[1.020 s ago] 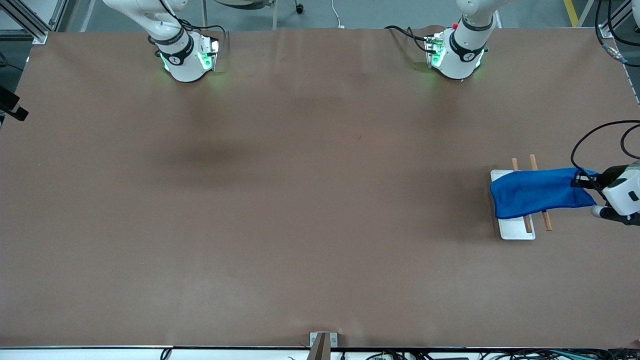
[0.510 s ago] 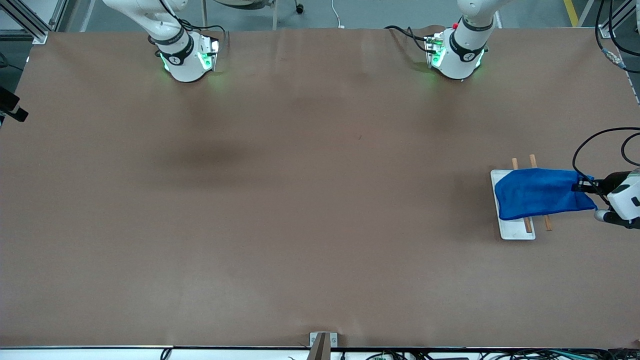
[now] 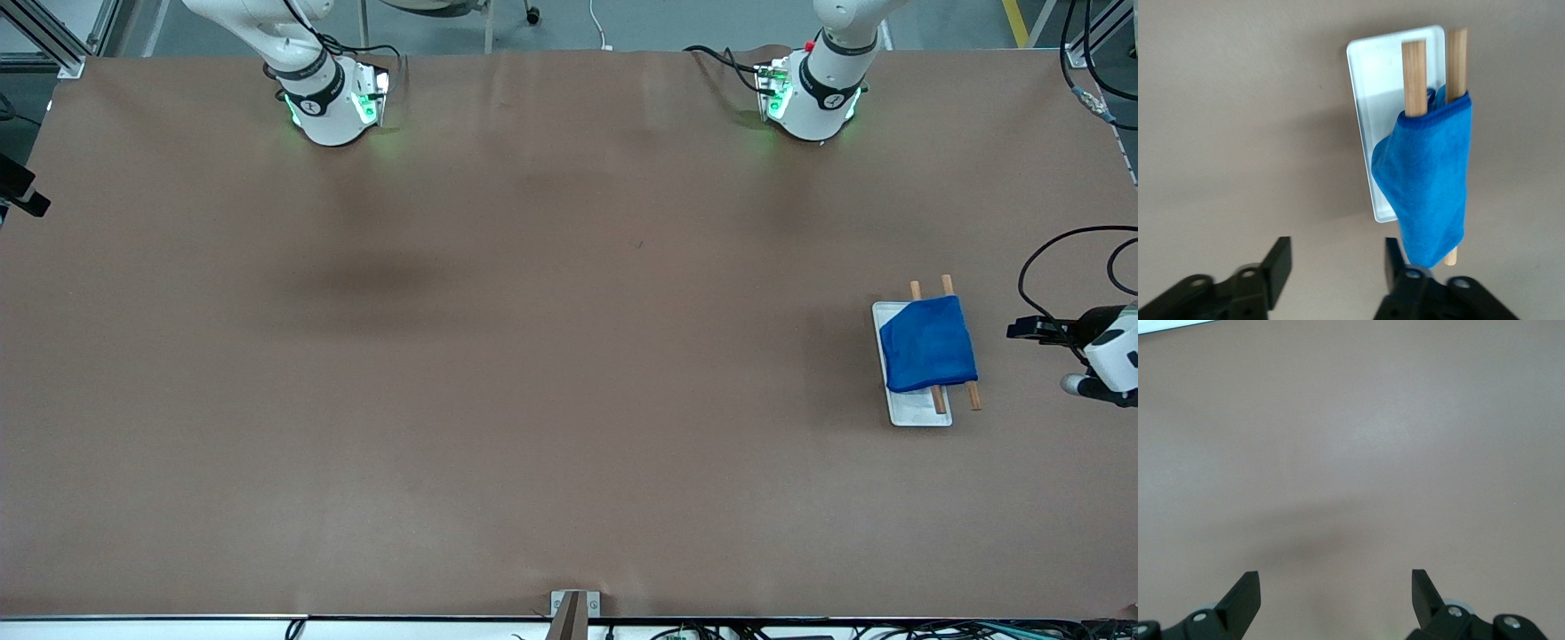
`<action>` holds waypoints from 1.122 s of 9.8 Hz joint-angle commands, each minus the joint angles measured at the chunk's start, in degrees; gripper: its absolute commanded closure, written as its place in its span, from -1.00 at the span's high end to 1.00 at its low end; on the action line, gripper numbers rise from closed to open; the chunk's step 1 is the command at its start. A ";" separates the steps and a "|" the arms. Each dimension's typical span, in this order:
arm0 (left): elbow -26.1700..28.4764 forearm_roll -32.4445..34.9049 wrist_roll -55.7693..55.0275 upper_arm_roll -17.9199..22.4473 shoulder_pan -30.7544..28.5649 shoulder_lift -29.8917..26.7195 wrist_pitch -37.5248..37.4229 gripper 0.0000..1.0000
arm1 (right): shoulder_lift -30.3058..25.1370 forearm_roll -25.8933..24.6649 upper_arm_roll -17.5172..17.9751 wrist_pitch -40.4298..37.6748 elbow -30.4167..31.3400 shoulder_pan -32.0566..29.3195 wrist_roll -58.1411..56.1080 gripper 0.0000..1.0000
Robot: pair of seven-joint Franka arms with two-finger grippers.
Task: Right arm passes towel to left arm to hang
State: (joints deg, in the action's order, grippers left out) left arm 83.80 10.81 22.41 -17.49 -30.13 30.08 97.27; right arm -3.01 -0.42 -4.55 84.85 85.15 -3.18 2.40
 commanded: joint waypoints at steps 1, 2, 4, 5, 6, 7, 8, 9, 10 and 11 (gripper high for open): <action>-1.71 -0.96 -3.31 -1.48 0.24 -2.20 -2.26 1.00 | 0.55 -0.55 -0.98 -0.12 -0.95 0.63 -0.73 1.00; -1.71 -2.80 -8.13 -3.67 0.16 -5.18 -3.83 1.00 | 0.55 -0.55 -0.98 -0.12 -0.95 0.46 -0.73 1.00; -1.71 -5.61 -19.10 -7.45 0.07 -10.54 -7.78 1.00 | 0.55 -0.55 -0.98 -0.12 -0.95 0.45 -0.73 1.00; -1.63 -7.28 -24.47 -9.47 0.07 -13.96 -9.02 1.00 | 0.55 -0.55 -0.98 -0.21 -1.04 0.45 -0.73 1.00; -1.62 -7.38 -27.48 -11.14 0.07 -15.91 -9.99 1.00 | 0.55 -0.55 -0.98 -0.21 -1.04 0.45 -0.73 1.00; -1.62 -7.47 -28.21 -12.64 0.07 -18.19 -10.43 1.00 | 0.55 -0.55 -0.98 -0.21 -1.04 0.37 -0.73 1.00; -1.62 -7.39 -28.30 -13.70 0.07 -20.30 -10.53 1.00 | 0.55 -0.55 -0.98 -0.39 -1.04 0.37 -0.81 1.00; -1.71 -7.39 -28.22 -14.75 0.07 -22.58 -11.66 1.00 | 0.55 -0.63 -0.98 -0.47 -1.04 0.37 -0.90 1.00; -1.80 -7.39 -28.21 -15.81 0.07 -23.22 -12.63 1.00 | 0.55 -0.63 -0.98 -0.65 -1.04 0.37 -0.90 1.00; -2.06 -7.30 -28.04 -16.69 0.07 -24.62 -13.33 1.00 | 0.55 -0.63 -0.98 -0.74 -1.04 0.37 -0.82 1.00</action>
State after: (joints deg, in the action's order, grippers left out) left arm 79.68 4.06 -5.62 -33.16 -29.51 6.89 84.82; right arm -2.79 -0.42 -5.23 84.81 85.07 -3.12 2.06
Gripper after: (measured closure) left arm 0.000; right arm 0.000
